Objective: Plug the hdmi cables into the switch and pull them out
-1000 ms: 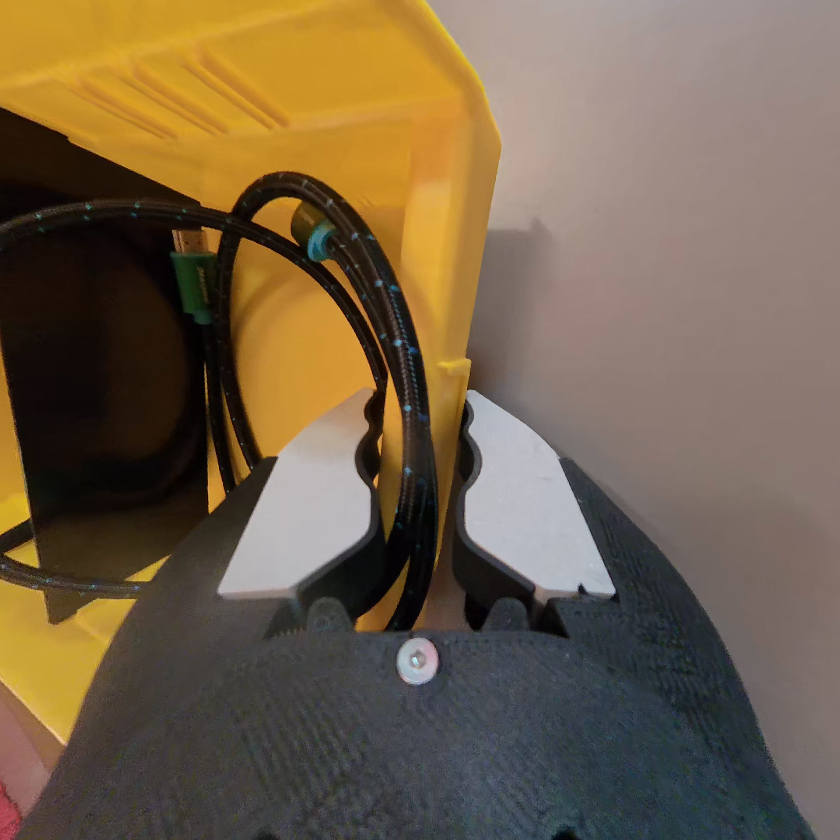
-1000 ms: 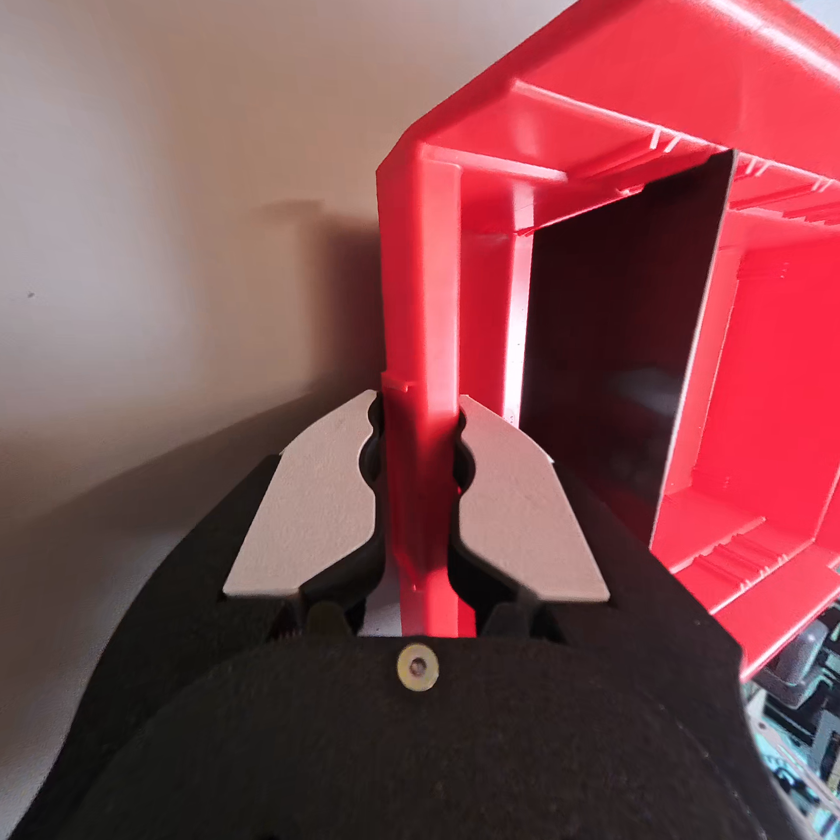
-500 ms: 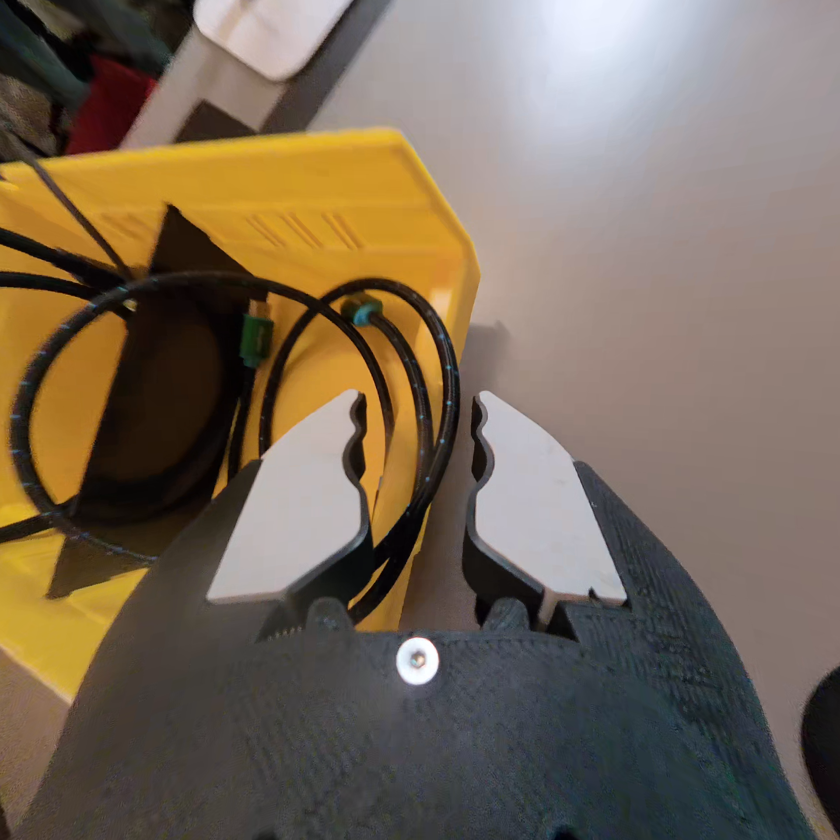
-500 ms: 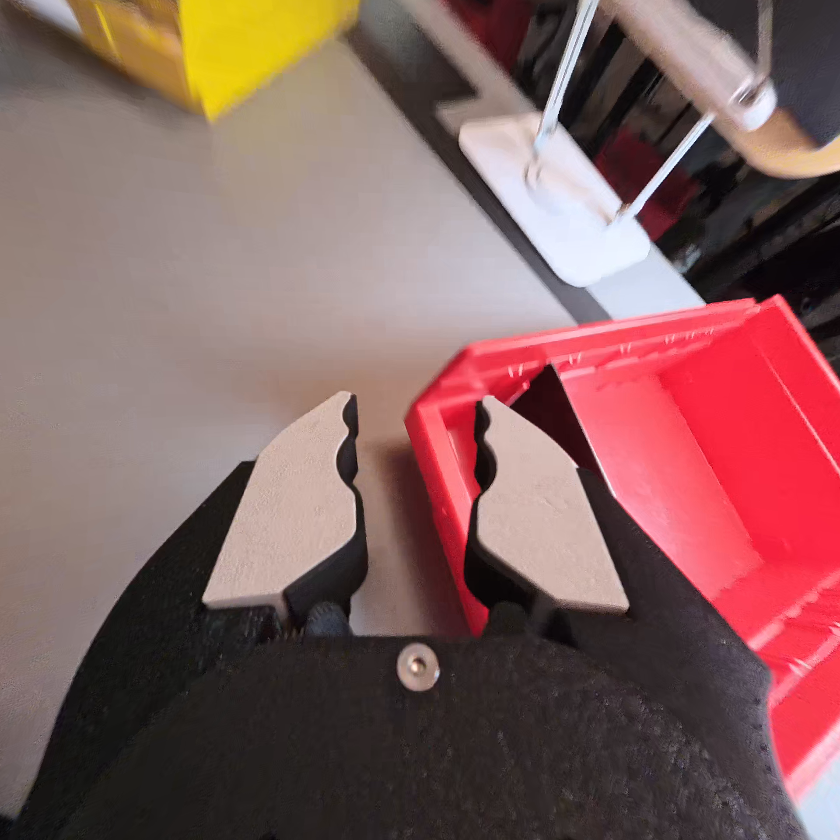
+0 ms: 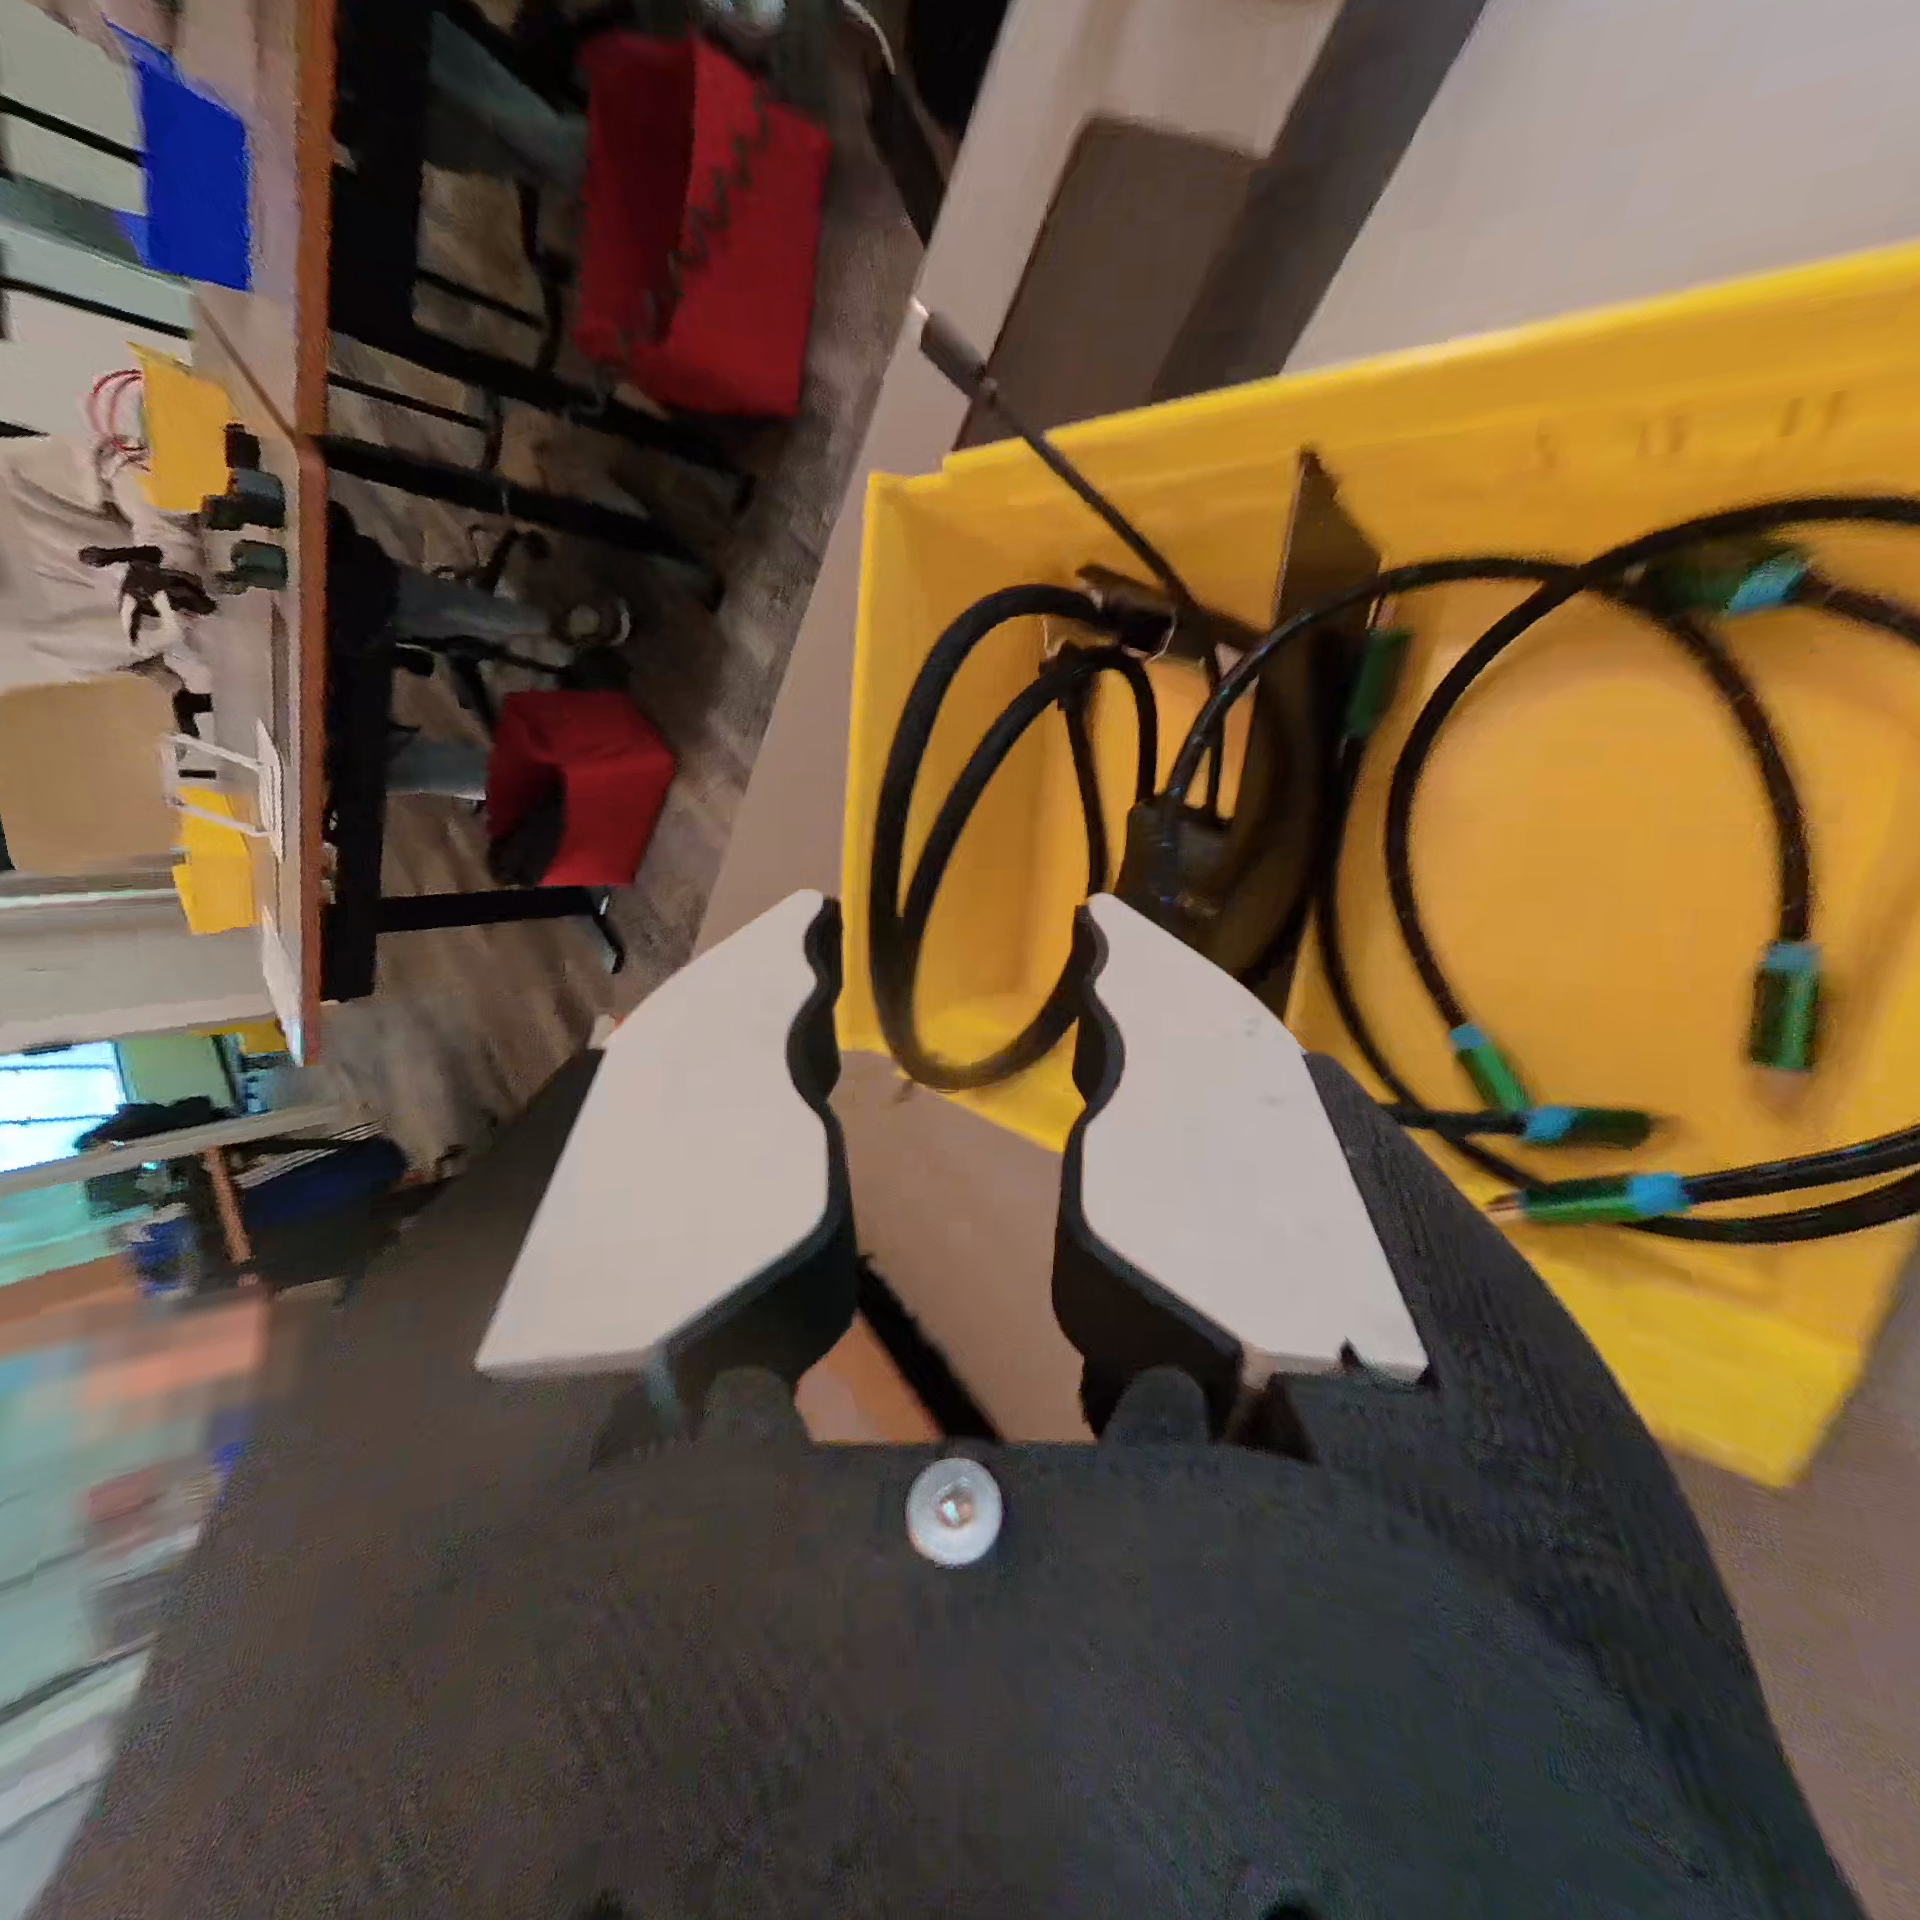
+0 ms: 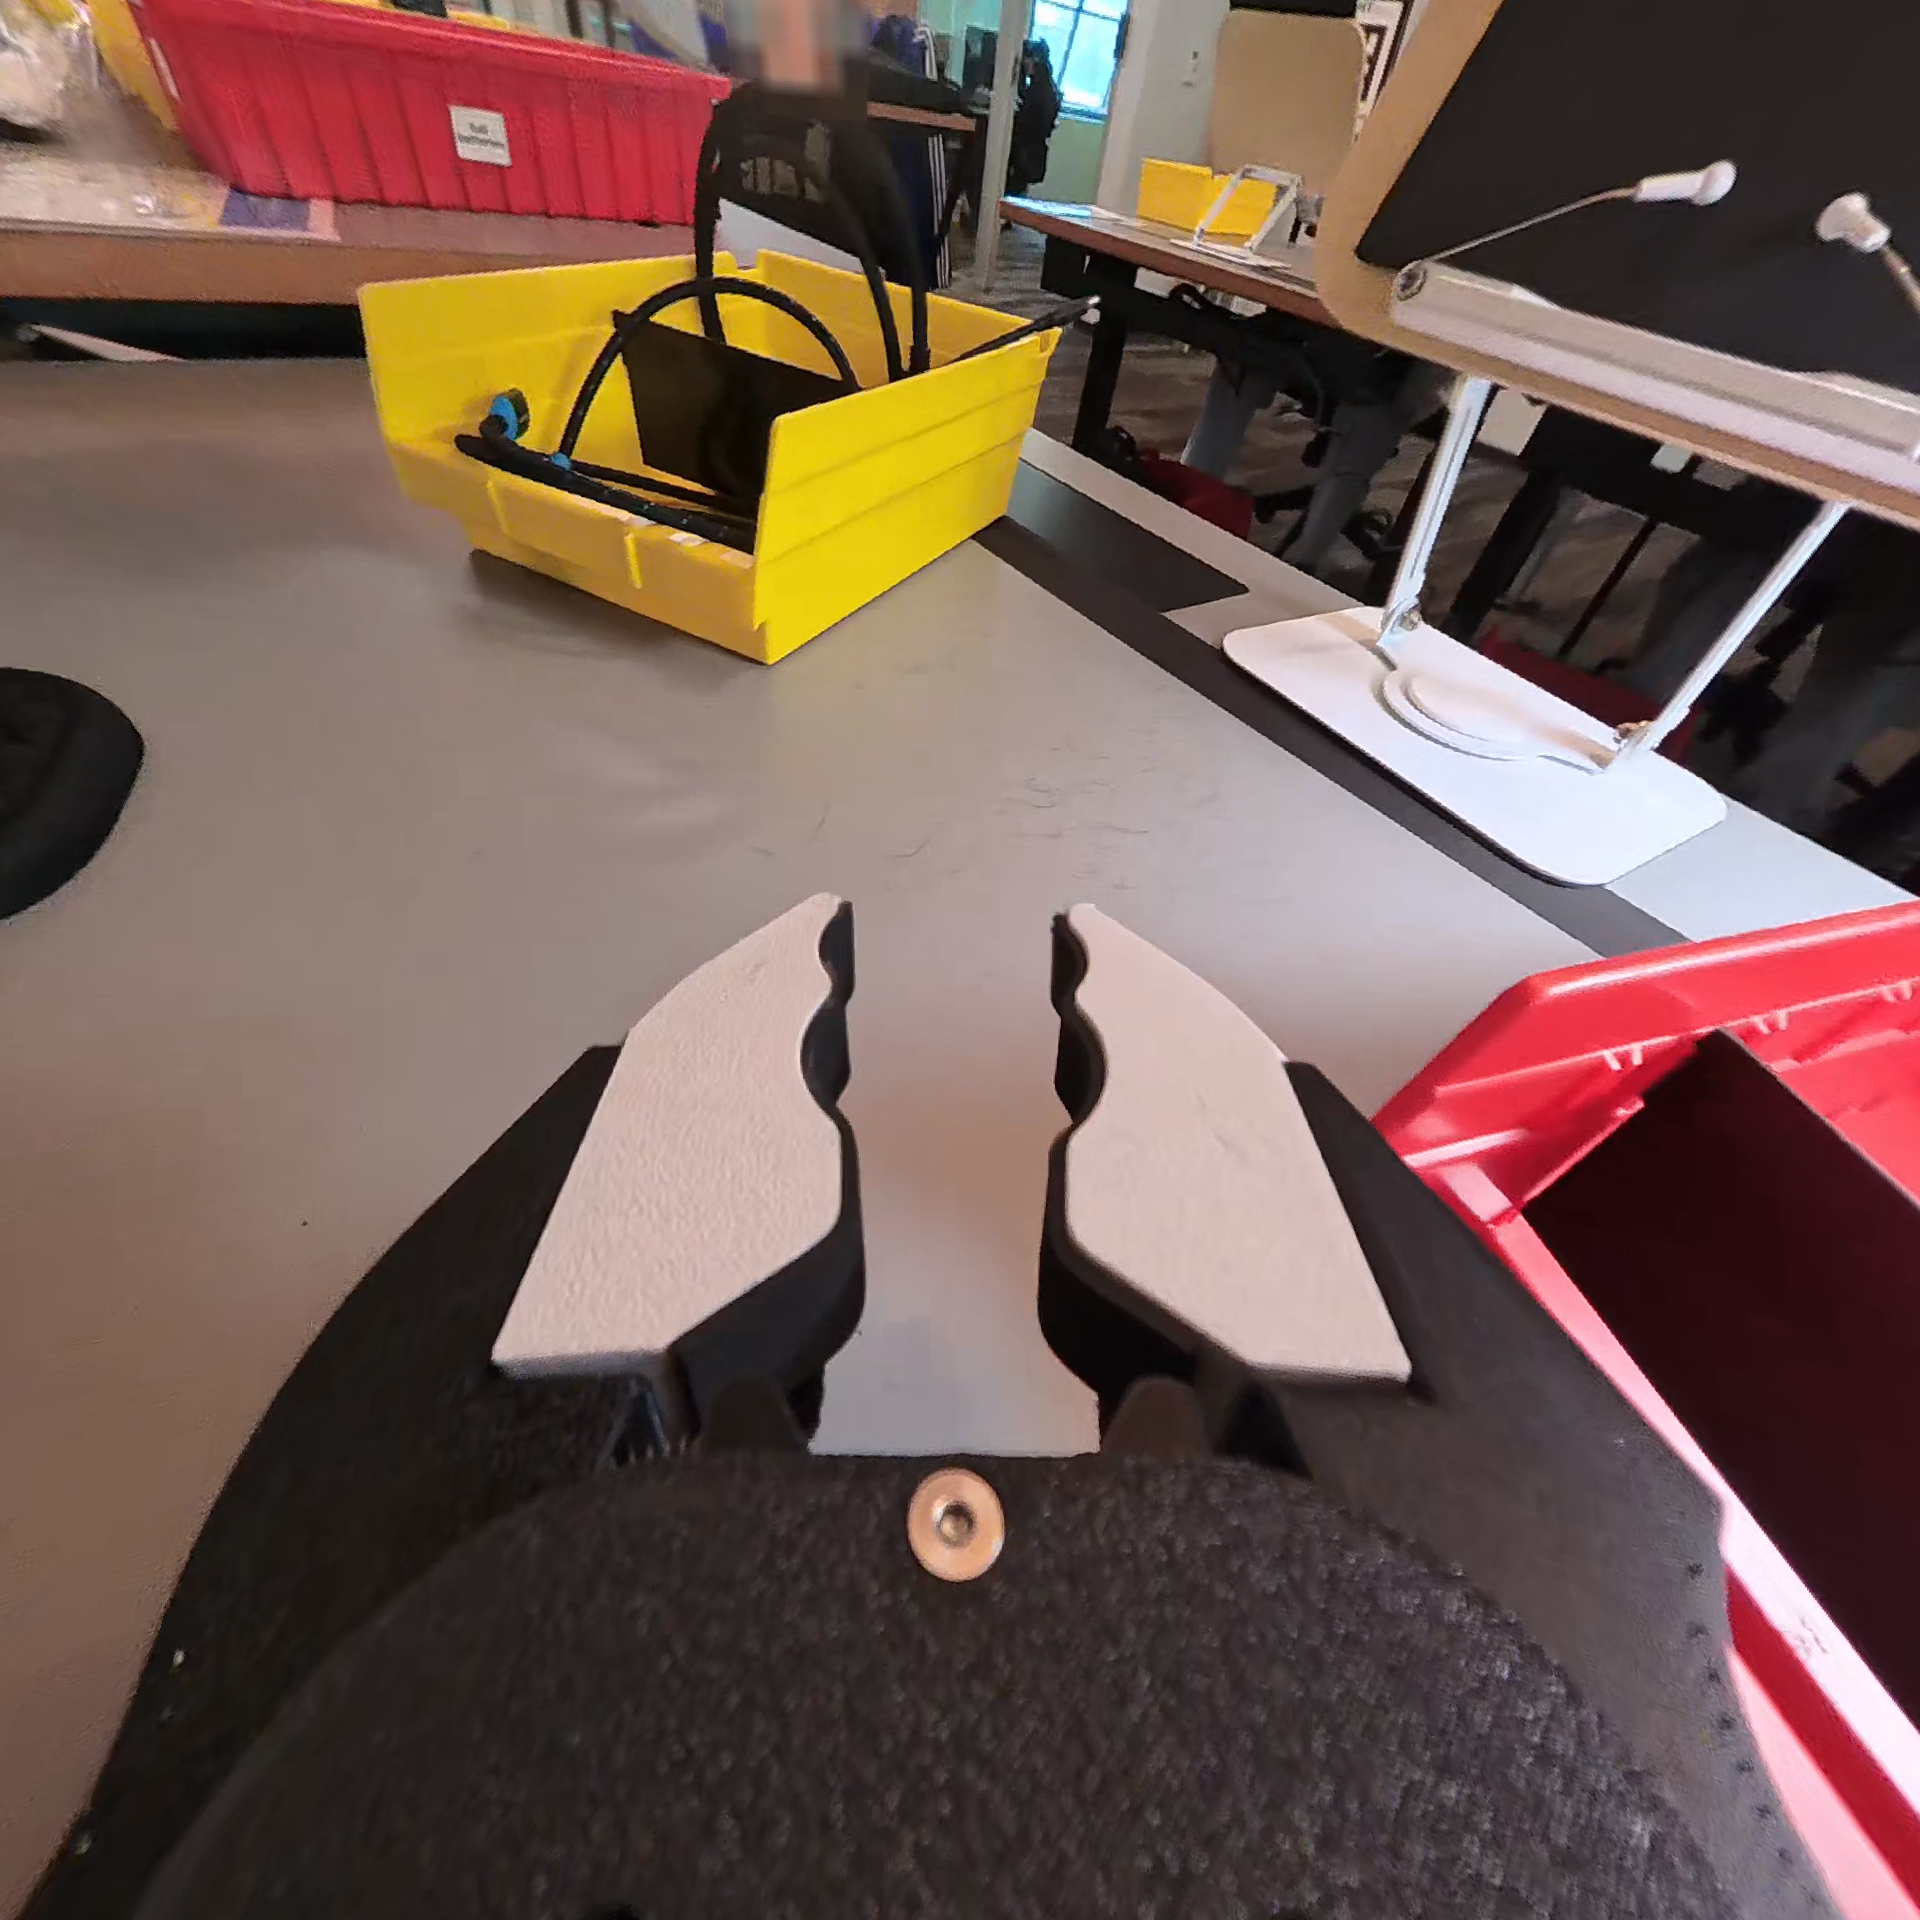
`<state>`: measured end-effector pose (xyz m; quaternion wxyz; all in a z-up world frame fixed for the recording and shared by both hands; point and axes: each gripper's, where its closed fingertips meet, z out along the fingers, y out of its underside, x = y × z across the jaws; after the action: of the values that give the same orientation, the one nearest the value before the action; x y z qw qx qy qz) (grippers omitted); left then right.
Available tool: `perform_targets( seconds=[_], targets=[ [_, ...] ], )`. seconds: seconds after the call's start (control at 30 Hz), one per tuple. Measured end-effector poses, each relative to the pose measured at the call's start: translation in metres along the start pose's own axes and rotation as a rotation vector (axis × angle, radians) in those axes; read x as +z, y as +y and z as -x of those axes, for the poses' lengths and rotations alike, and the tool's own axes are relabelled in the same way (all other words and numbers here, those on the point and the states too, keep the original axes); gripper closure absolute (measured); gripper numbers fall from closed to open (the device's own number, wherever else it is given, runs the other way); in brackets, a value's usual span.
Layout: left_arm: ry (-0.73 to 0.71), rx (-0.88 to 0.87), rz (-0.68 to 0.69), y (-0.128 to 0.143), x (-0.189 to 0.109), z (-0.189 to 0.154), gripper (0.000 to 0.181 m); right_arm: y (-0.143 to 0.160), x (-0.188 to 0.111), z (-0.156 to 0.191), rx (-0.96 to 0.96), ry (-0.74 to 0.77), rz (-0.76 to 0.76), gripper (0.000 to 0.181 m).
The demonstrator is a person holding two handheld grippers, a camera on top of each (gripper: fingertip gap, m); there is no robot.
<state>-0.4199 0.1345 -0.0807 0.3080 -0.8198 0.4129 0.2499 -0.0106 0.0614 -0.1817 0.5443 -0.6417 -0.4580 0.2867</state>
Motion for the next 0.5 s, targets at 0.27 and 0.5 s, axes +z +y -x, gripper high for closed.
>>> perform_targets(
  seconds=[0.27,0.5],
  targets=[
    [0.16,0.302,0.337,0.016,0.074,0.005,0.133,0.014,0.0,0.006,0.089,-0.072,0.001,0.155],
    [0.185,0.383,0.408,0.019,0.093,0.003,0.177,0.014,-0.001,0.001,0.199,-0.113,-0.022,0.158]
  ],
)
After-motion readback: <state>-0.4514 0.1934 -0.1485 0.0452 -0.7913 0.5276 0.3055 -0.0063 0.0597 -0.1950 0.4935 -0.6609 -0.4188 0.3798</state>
